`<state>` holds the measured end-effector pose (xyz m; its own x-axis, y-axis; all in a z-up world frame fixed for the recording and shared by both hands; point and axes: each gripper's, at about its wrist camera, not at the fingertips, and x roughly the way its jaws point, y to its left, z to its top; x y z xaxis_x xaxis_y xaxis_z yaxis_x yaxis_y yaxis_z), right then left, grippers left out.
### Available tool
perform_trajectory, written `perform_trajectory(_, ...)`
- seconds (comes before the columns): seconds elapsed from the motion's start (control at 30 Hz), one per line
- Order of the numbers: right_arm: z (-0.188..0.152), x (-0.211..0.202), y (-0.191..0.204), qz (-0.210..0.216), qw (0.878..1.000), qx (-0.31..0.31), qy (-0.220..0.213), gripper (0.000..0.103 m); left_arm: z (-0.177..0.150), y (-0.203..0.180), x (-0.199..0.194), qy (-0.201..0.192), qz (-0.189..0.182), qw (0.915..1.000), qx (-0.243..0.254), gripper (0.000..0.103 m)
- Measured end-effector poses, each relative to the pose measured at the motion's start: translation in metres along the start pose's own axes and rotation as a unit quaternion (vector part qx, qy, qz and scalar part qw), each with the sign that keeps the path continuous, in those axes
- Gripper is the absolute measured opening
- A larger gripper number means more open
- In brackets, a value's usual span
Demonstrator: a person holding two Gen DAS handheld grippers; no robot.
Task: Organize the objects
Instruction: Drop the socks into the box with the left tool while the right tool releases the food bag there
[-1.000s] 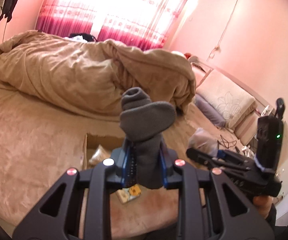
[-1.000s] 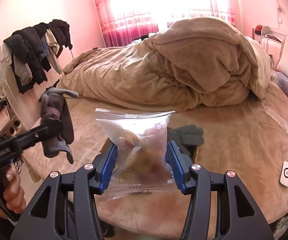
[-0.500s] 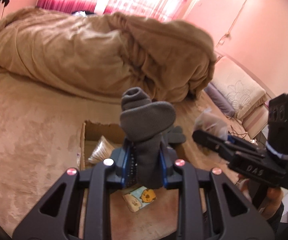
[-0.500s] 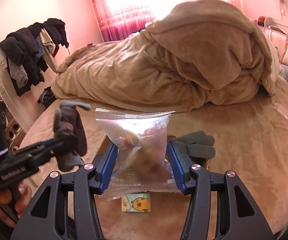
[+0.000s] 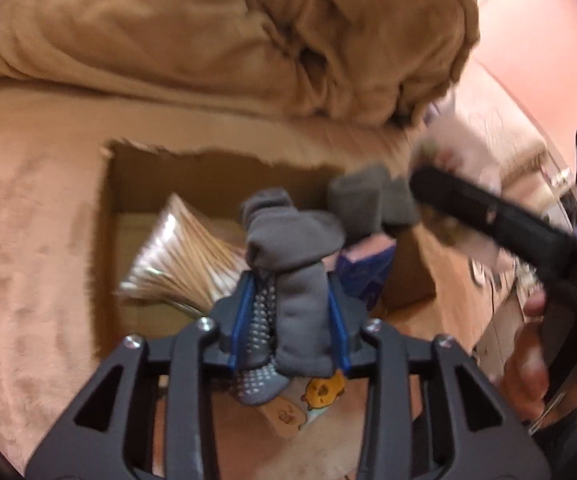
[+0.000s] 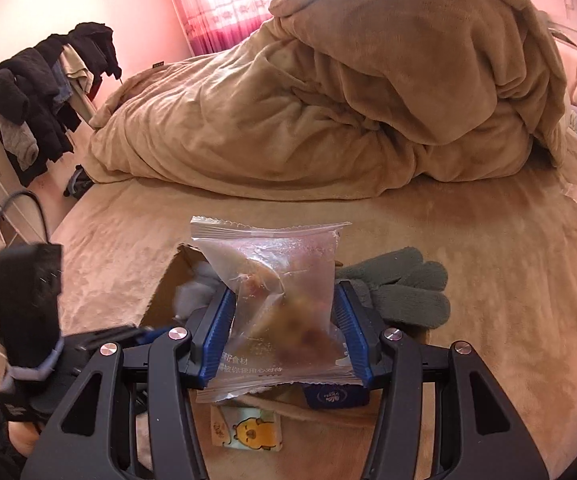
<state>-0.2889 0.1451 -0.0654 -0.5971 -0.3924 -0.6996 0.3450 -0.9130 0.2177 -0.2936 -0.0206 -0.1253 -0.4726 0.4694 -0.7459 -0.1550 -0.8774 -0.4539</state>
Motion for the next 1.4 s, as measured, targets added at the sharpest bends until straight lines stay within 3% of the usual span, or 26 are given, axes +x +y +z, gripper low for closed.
perform_trajectory(0.07,0.001,0.005,0.0,0.001,1.0,0.0,0.003,0.054,0.001,0.001,-0.001,0.0,0.008,1.0,-0.004,0.045)
perform_trajectory(0.1,0.001,0.008,0.0,0.002,1.0,0.0,0.004,0.054,0.001,0.002,-0.005,-0.007,0.013,0.9999,-0.004,0.06)
perform_trajectory(0.13,0.001,0.011,0.001,0.002,1.0,0.0,0.006,0.054,0.001,0.004,-0.01,-0.017,0.008,0.9998,-0.007,0.065)
perform_trajectory(0.2,0.001,0.018,0.003,0.004,1.0,-0.001,0.011,0.054,0.0,0.006,-0.016,-0.018,-0.011,0.9997,-0.008,0.067)
perform_trajectory(0.3,0.001,0.03,0.007,0.007,1.0,-0.002,0.021,0.054,-0.002,0.006,-0.027,-0.03,0.02,0.9993,-0.004,0.077)
perform_trajectory(0.4,0.0,0.041,0.01,0.01,0.999,-0.003,0.032,0.054,-0.006,0.016,-0.047,-0.049,0.013,0.9985,-0.021,0.078)
perform_trajectory(0.63,-0.01,0.078,0.014,-0.016,0.996,-0.001,0.085,0.057,-0.019,0.035,-0.083,-0.087,0.053,0.9941,-0.038,0.079)
perform_trajectory(0.73,-0.01,0.079,0.013,-0.018,0.996,0.006,0.082,0.058,-0.023,0.042,-0.091,-0.096,0.057,0.9927,-0.047,0.079)
perform_trajectory(1.17,-0.007,0.015,0.022,-0.045,0.998,-0.002,0.034,0.058,-0.047,0.019,-0.142,-0.136,0.096,0.9857,-0.022,0.082)
perform_trajectory(1.4,-0.016,-0.037,0.027,-0.048,0.999,-0.01,0.008,0.058,-0.062,0.001,-0.163,-0.15,0.098,0.9837,-0.013,0.083)
